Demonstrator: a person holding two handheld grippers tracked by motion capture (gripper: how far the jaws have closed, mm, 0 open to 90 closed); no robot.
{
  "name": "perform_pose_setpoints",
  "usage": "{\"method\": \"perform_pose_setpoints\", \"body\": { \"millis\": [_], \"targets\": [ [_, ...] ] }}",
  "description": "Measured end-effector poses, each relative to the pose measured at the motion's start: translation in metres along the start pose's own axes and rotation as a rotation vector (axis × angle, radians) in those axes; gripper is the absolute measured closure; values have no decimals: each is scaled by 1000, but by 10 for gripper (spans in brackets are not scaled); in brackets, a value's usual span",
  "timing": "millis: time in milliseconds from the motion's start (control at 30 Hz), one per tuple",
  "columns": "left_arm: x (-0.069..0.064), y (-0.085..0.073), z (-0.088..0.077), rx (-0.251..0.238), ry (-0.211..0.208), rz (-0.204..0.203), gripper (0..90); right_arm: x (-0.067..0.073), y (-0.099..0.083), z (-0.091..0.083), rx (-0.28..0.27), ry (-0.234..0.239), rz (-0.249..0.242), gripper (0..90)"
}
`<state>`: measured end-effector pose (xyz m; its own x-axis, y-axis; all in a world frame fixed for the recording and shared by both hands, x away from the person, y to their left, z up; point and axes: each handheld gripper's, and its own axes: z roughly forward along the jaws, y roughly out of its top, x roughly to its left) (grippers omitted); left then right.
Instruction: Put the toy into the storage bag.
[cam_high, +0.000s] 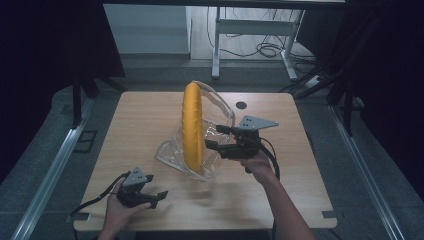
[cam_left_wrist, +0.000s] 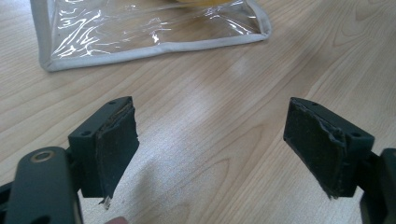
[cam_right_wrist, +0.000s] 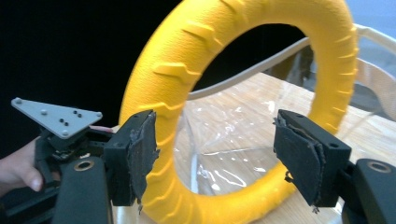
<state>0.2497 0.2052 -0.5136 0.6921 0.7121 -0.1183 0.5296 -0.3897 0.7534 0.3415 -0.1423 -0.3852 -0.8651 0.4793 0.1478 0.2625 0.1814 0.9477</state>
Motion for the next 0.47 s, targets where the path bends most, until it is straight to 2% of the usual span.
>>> {"method": "perform_pose_setpoints", "body": {
  "millis": [167,467],
  "targets": [
    [0,0,0,2,0,1,174,-2,-2,-3,3,-13,3,305],
    [0,0,0,-2,1,1,173,0,-2,0,8,-2,7,304]
  ]
}}
